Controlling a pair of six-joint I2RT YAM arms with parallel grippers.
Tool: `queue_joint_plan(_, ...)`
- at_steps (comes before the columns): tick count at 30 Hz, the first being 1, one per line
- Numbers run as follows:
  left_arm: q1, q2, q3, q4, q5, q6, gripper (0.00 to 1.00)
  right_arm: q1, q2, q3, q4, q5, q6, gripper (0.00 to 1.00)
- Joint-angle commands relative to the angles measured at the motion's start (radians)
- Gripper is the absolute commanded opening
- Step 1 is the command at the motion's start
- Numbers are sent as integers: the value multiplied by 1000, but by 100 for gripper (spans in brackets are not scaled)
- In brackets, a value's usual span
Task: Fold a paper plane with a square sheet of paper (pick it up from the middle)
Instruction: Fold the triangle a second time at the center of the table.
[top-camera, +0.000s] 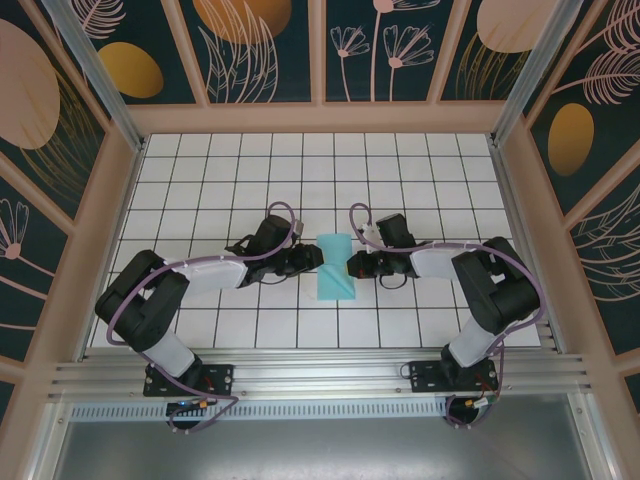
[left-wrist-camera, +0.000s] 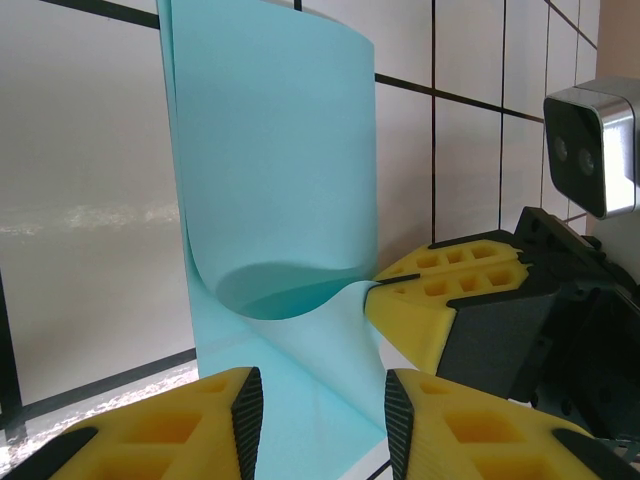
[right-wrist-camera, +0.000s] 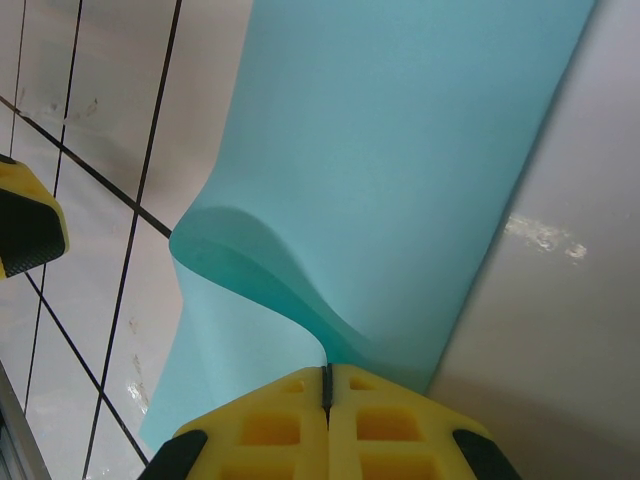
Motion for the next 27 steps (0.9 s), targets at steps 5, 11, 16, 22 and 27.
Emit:
queue_joint_plan(5, -6, 12, 22, 7, 15, 18, 41, -9, -36, -4, -1, -3, -5, 0)
queue_joint_plan(11, -6, 14, 20, 7, 14, 16, 41, -9, -56, -20, 6, 0, -4, 0)
queue_joint_plan(16, -5, 10, 16, 7, 15, 17, 41, -9, -41, -25, 6, 14, -5, 0)
queue_joint_plan(22, -6, 12, 16, 10, 16, 14, 41, -9, -22, -25, 3, 22, -14, 0)
queue_joint_plan(27, -7, 16, 16, 10, 17, 15, 41, -9, -14, -5, -12, 25, -27, 0)
